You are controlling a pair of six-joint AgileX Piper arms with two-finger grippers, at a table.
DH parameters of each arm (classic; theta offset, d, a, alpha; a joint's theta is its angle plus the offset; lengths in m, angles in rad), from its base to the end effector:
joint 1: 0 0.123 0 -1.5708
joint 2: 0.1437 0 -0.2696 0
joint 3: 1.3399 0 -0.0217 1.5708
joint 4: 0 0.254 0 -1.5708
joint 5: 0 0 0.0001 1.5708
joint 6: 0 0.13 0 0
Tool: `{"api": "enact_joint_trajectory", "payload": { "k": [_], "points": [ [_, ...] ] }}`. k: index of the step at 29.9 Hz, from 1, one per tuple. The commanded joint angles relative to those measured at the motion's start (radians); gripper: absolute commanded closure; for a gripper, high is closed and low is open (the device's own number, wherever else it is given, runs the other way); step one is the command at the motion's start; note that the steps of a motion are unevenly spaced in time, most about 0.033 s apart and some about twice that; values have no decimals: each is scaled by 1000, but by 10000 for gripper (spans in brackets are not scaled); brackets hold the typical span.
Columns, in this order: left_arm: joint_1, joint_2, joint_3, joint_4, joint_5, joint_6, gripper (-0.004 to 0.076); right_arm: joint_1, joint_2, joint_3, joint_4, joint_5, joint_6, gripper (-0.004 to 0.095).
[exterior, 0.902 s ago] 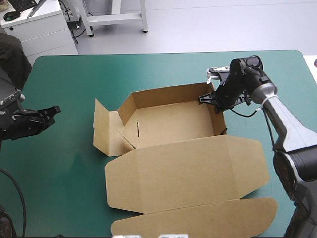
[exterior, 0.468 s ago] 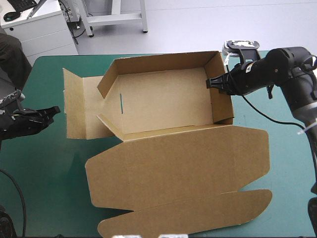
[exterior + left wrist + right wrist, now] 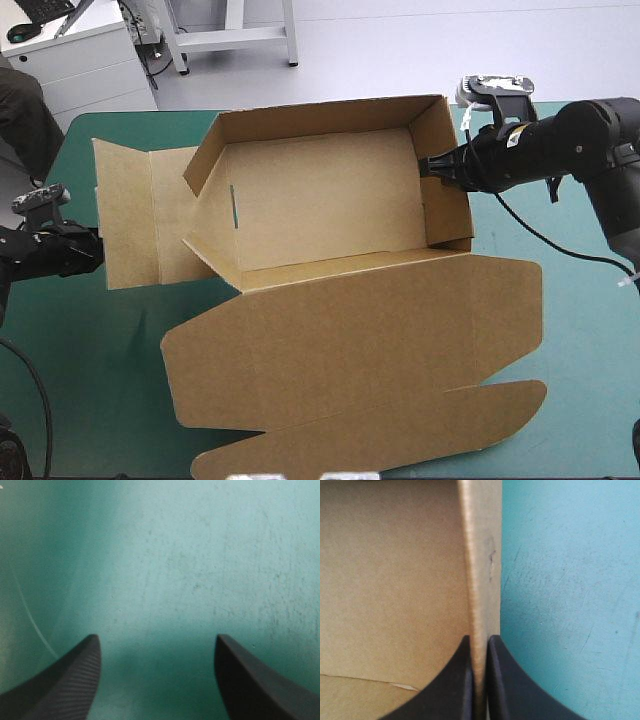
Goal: Fold the box
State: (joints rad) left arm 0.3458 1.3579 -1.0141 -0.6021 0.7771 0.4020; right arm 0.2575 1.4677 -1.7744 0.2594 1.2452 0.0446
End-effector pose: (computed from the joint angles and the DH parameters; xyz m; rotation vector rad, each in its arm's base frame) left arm 0.3026 0.0541 0.2523 -0.3211 2.4188 -0.3827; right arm 0.3025 0.1124 0.4159 -0.2700 2.4177 0.4726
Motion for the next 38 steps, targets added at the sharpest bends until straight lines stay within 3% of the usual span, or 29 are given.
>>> {"api": "enact_joint_trajectory", "payload": {
  "k": [1, 5, 10, 22, 27, 32, 38],
  "points": [
    [-58, -31, -24, -52, -8, 1, 134, -5, -38, -33, 56, 7, -6, 909],
    [-179, -31, -27, -89, -13, 37, 146, -5, -38, -33, 99, 7, -39, 909],
    [-199, -31, -27, -201, 18, 96, 146, -8, -38, -33, 60, -1, -45, 909],
    [-197, -31, -27, -675, 219, 462, 146, -125, -36, -33, 31, -33, -87, 928],
    [-197, -31, -27, -871, 379, 595, 147, -136, -32, -33, 28, -31, -102, 928],
    [-197, -31, -27, -1056, 505, 627, 146, -136, -11, -33, 35, -27, -98, 928],
    [-268, -31, -65, -1114, 515, 607, 146, -136, 4, -18, 30, -50, -98, 928]
  ]
}}
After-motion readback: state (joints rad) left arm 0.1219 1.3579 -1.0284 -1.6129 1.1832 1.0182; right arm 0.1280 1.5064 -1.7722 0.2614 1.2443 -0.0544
